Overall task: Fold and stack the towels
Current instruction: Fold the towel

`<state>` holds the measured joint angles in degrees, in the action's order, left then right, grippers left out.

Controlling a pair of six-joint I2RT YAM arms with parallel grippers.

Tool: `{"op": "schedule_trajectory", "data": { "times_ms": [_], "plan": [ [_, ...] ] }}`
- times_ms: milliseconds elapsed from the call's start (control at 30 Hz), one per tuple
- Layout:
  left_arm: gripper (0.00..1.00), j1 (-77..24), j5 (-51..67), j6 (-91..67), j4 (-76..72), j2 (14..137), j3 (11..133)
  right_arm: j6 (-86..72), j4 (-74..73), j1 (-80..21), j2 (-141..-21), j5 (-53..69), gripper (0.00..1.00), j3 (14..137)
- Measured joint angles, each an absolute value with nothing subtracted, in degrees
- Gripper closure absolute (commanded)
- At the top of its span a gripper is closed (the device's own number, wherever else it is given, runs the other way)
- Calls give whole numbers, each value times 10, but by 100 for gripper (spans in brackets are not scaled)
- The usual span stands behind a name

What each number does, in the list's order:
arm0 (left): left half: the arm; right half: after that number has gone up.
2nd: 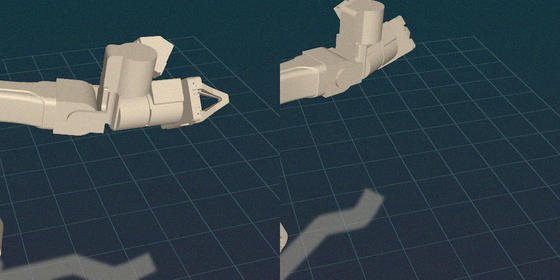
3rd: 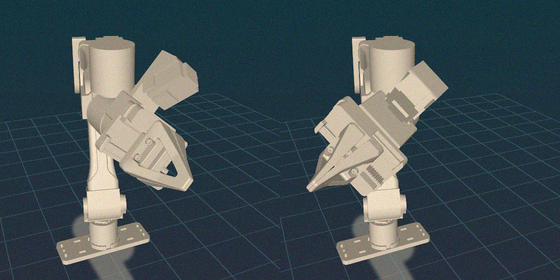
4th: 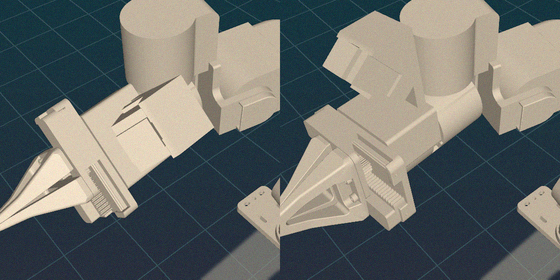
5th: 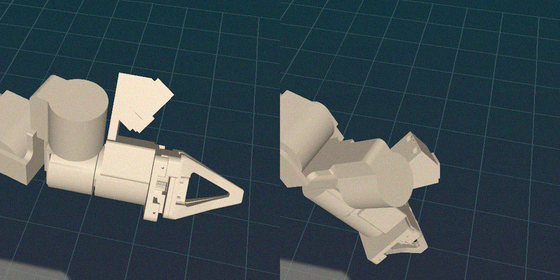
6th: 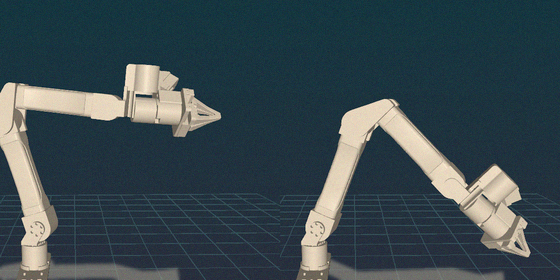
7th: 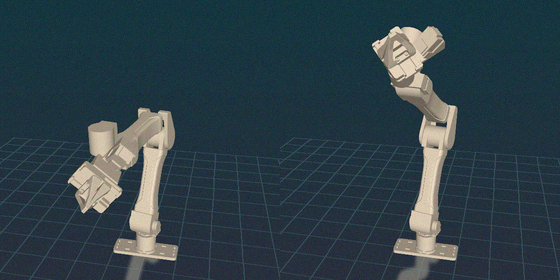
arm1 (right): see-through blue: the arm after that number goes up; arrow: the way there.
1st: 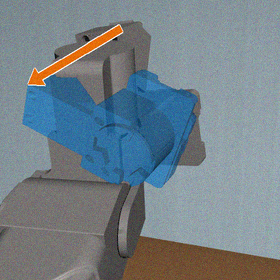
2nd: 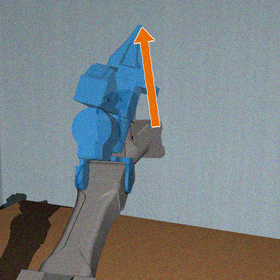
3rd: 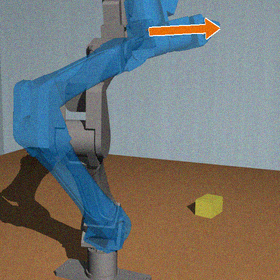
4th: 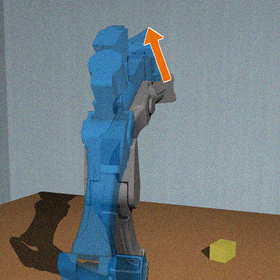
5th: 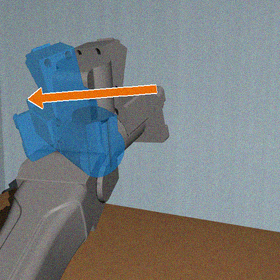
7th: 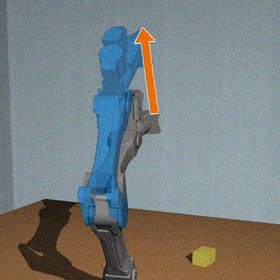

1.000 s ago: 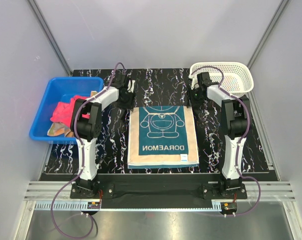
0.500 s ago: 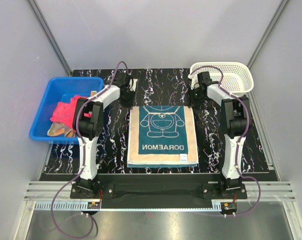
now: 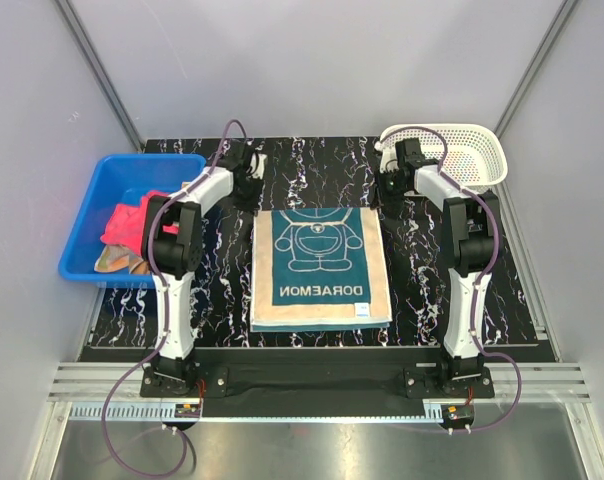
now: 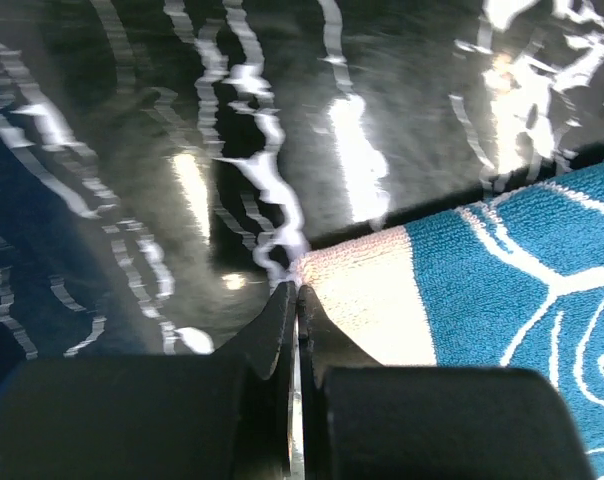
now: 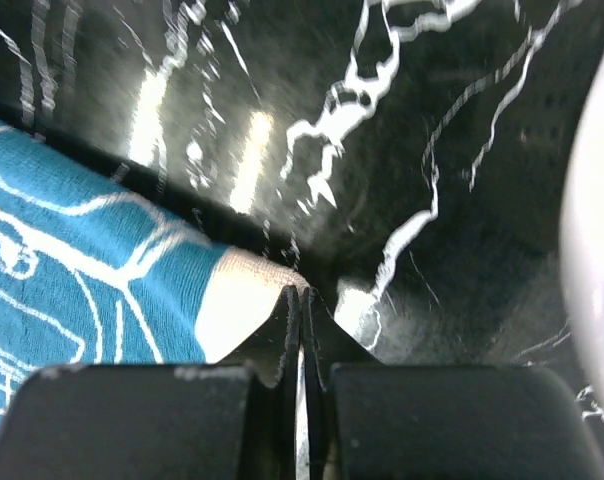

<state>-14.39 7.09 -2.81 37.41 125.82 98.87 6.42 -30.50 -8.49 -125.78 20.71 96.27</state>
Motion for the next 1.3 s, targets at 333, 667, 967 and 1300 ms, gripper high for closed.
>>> {"op": "schedule_trajectory", "data": {
  "times_ms": [333,667,967,1300],
  "plan": [
    [100,-109,73,-35,364,1245,993,68,-246,-86,-1251,237,100,972],
    [100,-111,73,-35,354,1181,972,98,-165,-86,-1160,242,100,880],
    [100,-111,76,-47,328,1063,874,103,-79,-86,-1024,260,100,727],
    [100,-135,94,-71,327,898,702,57,-91,-98,-829,242,100,570]
  ]
}}
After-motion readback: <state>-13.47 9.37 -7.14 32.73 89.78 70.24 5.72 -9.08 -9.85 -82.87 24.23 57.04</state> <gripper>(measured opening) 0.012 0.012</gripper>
